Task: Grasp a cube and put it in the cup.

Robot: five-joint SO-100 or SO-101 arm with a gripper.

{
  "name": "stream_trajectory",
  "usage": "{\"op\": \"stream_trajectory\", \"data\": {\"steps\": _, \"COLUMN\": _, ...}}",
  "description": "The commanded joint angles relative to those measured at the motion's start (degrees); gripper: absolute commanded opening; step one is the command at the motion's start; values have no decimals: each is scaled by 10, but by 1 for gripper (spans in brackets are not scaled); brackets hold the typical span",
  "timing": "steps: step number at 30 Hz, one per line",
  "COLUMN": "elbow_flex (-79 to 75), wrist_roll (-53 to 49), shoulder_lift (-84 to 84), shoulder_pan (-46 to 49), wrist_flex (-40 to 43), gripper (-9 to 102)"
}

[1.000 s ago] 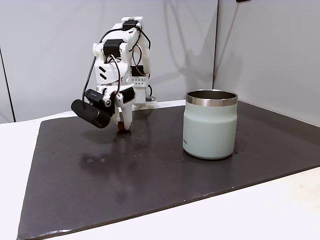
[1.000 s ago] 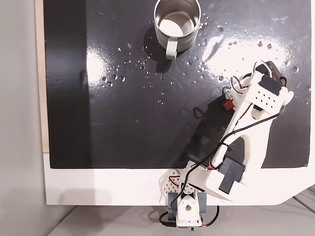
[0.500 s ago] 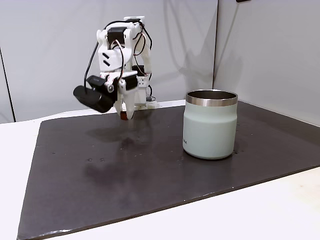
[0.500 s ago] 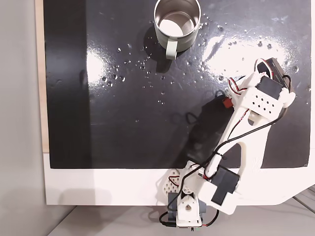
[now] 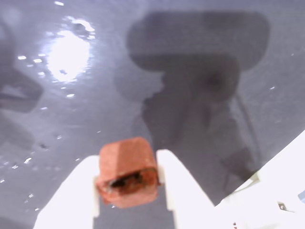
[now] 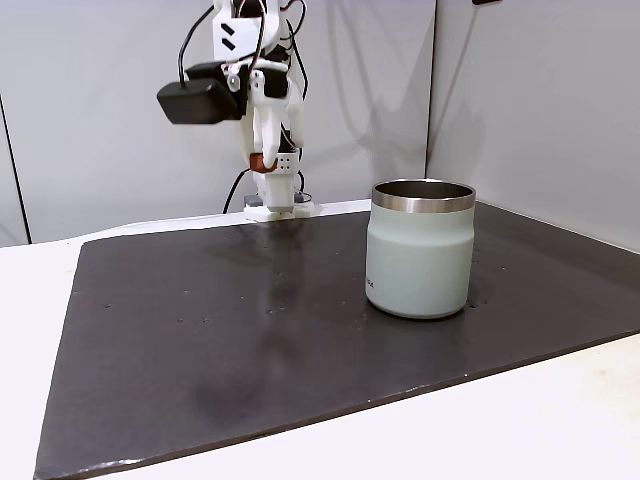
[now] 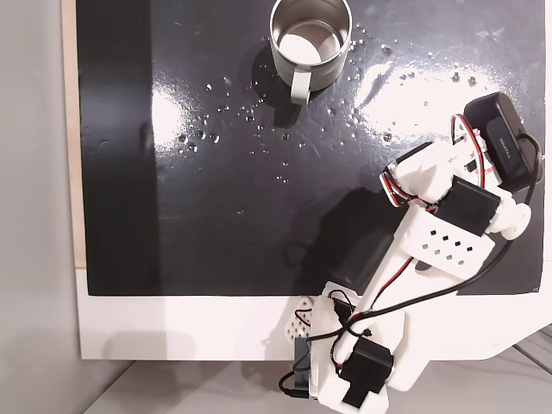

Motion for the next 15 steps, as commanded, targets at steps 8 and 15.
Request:
{"op": "stream_trajectory", "data": {"steps": 8, "elbow_flex": -147, "wrist_roll": 17, "shoulder_lift": 28, "shoulder_pan": -6, "wrist_flex": 38, "gripper": 5}}
{"op": "stream_trajectory", "data": {"steps": 15, "elbow_flex": -202, "wrist_roll": 60, "shoulder_lift": -29, "shoulder_pan": -32, "wrist_flex": 28, "gripper": 5}}
